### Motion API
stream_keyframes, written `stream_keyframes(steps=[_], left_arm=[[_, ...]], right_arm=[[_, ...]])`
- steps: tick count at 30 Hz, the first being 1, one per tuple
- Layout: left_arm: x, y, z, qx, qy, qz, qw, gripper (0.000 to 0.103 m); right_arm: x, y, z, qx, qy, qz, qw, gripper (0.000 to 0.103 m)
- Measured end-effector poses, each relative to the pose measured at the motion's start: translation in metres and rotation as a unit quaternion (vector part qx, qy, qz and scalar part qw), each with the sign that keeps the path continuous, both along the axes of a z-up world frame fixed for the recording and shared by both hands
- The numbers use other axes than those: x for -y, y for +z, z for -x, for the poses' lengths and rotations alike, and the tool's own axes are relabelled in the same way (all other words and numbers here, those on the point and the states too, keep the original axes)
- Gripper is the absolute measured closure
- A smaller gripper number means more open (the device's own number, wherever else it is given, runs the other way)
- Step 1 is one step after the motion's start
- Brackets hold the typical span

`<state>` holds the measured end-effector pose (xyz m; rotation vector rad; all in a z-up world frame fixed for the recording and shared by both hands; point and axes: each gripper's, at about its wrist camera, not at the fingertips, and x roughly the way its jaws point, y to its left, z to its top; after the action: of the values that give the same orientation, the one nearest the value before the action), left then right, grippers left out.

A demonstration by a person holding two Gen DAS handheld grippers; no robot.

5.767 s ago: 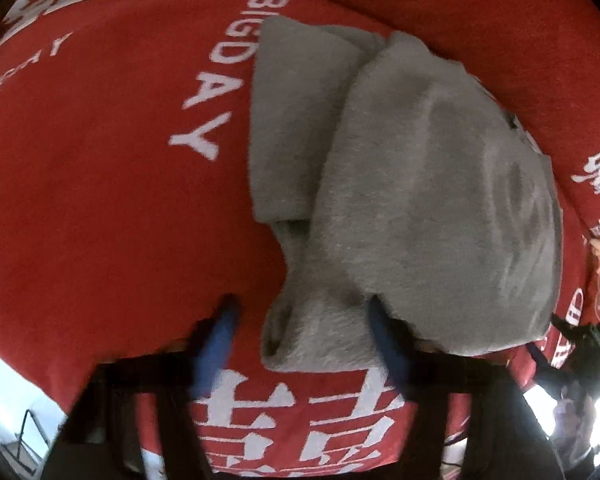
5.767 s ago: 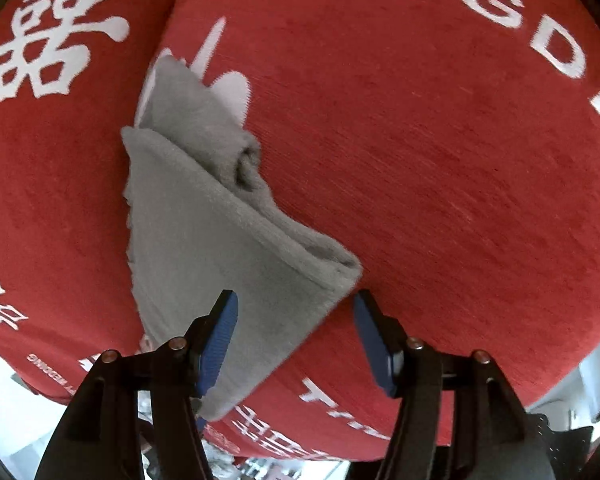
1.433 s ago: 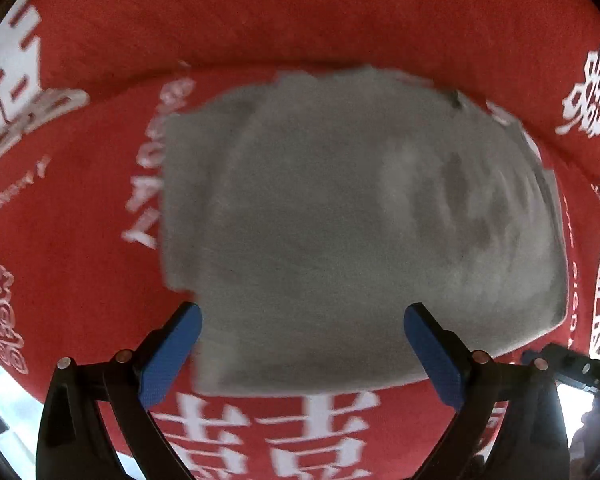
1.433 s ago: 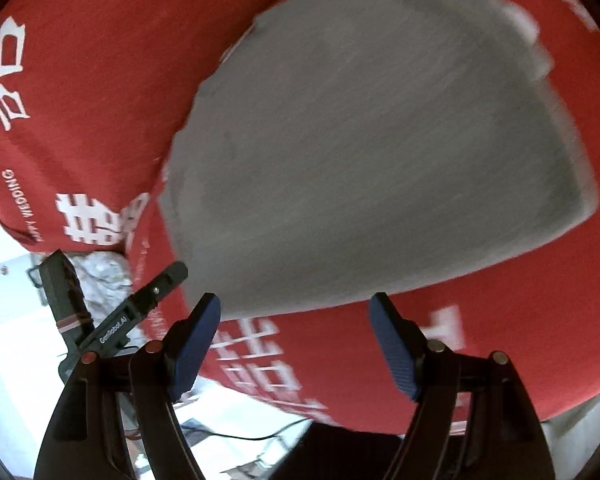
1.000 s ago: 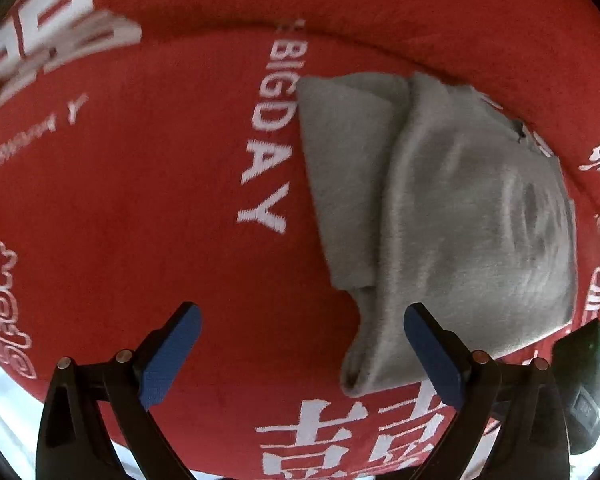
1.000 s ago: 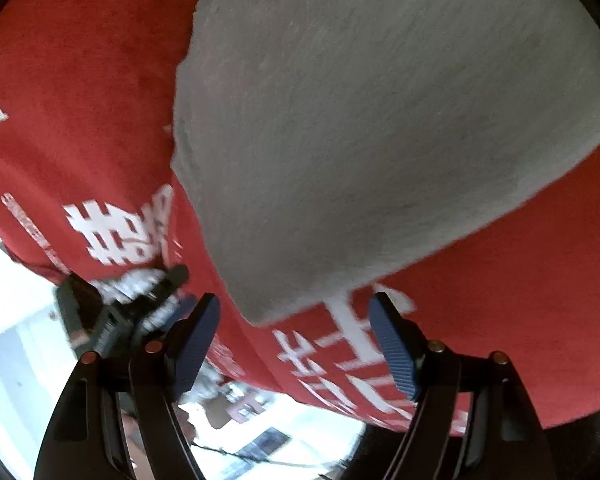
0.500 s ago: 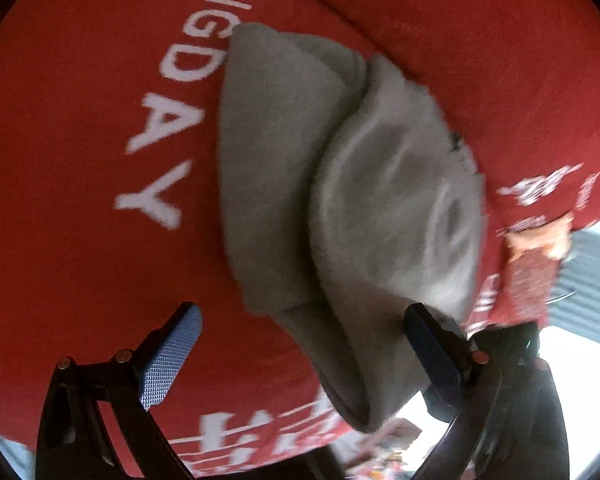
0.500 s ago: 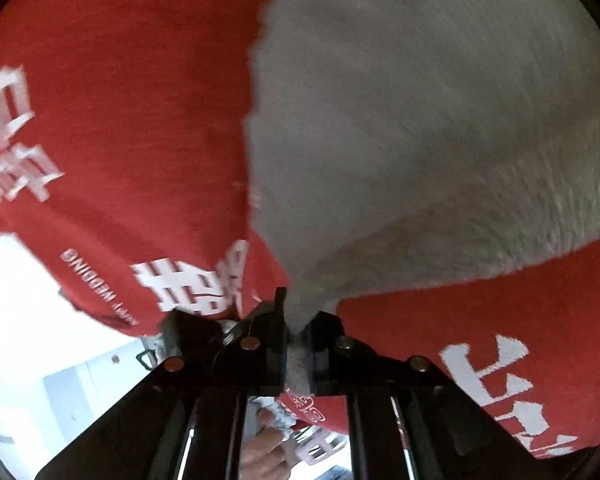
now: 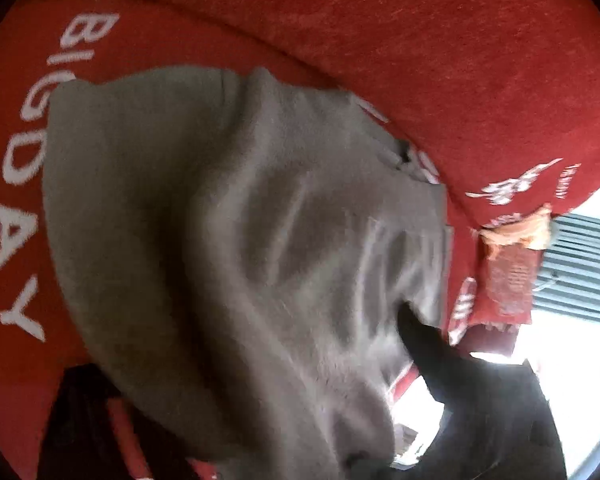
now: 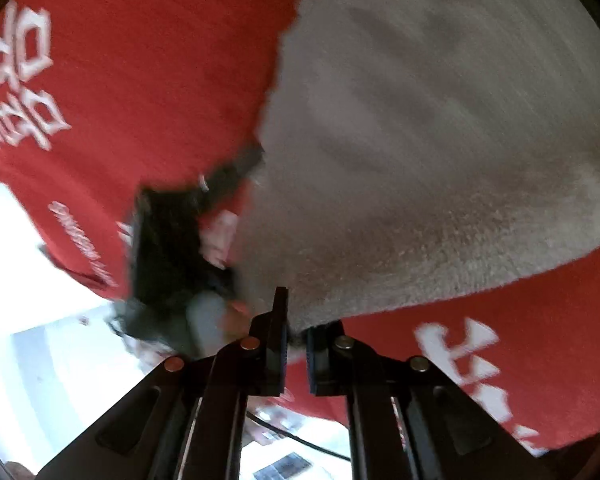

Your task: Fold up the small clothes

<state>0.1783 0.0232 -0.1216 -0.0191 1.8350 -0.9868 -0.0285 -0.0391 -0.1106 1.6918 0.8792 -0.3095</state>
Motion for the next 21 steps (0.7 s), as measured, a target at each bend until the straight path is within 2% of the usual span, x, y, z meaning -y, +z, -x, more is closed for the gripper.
stream_keyframes(steps=[1,2,4,6,9,11,15,16,21], left_arm=[[0.004,-0.002,0.001,0.019,-0.014,-0.02,0.9995,0.063],[0.006,-0.003,0.002,0.034,-0.025,-0.035,0.9985,0.067],[0.005,-0.005,0.001,0.044,-0.037,-0.042,0.9975,0.068],[0.006,-0.006,0.0,0.042,-0.036,-0.043,0.9976,0.068],[0.009,-0.008,0.003,0.05,-0.041,-0.054,0.9965,0.068],[0.012,-0.01,0.007,0.063,-0.048,-0.065,0.9947,0.068],[0.016,-0.005,0.013,0.093,-0.06,-0.08,0.9907,0.068],[0.018,-0.003,0.015,0.103,-0.064,-0.083,0.9891,0.07],[0.02,0.012,0.019,0.127,-0.057,-0.087,0.9864,0.083]], right_arm=[[-0.002,-0.003,0.0,-0.019,0.025,-0.004,1.0,0.093],[-0.004,-0.005,0.001,-0.046,0.065,-0.009,0.997,0.091],[-0.004,-0.003,0.002,-0.072,0.117,-0.007,0.991,0.09],[0.004,0.008,0.009,-0.09,0.157,0.016,0.983,0.086],[0.032,0.026,0.018,-0.099,0.155,0.061,0.981,0.075],[0.054,0.033,0.02,-0.108,0.136,0.099,0.98,0.075],[0.099,0.03,0.006,-0.149,0.129,0.179,0.964,0.092],[0.105,0.025,0.001,-0.156,0.136,0.189,0.96,0.092],[0.112,-0.02,-0.024,-0.177,0.186,0.17,0.951,0.095]])
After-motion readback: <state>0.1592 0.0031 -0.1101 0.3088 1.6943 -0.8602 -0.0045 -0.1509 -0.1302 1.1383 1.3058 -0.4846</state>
